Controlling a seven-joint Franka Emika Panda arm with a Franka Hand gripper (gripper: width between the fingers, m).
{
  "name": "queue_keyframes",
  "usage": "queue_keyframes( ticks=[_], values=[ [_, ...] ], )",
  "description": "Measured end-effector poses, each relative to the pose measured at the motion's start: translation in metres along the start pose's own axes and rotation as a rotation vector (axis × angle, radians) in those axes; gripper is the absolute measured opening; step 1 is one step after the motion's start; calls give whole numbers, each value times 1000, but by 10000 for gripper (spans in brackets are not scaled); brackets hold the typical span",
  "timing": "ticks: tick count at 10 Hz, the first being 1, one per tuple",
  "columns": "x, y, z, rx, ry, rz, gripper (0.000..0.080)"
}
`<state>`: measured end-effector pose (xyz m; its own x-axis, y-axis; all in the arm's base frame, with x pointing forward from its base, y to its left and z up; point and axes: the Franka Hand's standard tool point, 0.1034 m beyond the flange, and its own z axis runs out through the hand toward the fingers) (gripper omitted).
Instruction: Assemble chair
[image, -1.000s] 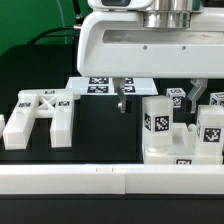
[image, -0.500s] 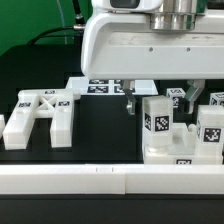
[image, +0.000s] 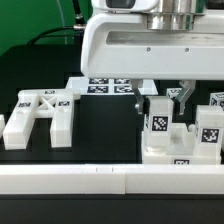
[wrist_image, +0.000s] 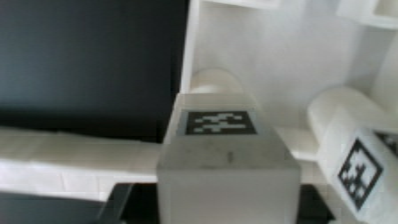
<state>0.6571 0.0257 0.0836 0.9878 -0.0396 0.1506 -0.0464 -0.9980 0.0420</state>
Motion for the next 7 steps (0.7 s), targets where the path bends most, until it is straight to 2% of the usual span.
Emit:
queue_keyframes(
  ticks=[4, 7],
  values=[
    [2, 4, 1, 13, -13, 364, 290],
    [3, 5, 2, 13, -17, 601, 291]
  ],
)
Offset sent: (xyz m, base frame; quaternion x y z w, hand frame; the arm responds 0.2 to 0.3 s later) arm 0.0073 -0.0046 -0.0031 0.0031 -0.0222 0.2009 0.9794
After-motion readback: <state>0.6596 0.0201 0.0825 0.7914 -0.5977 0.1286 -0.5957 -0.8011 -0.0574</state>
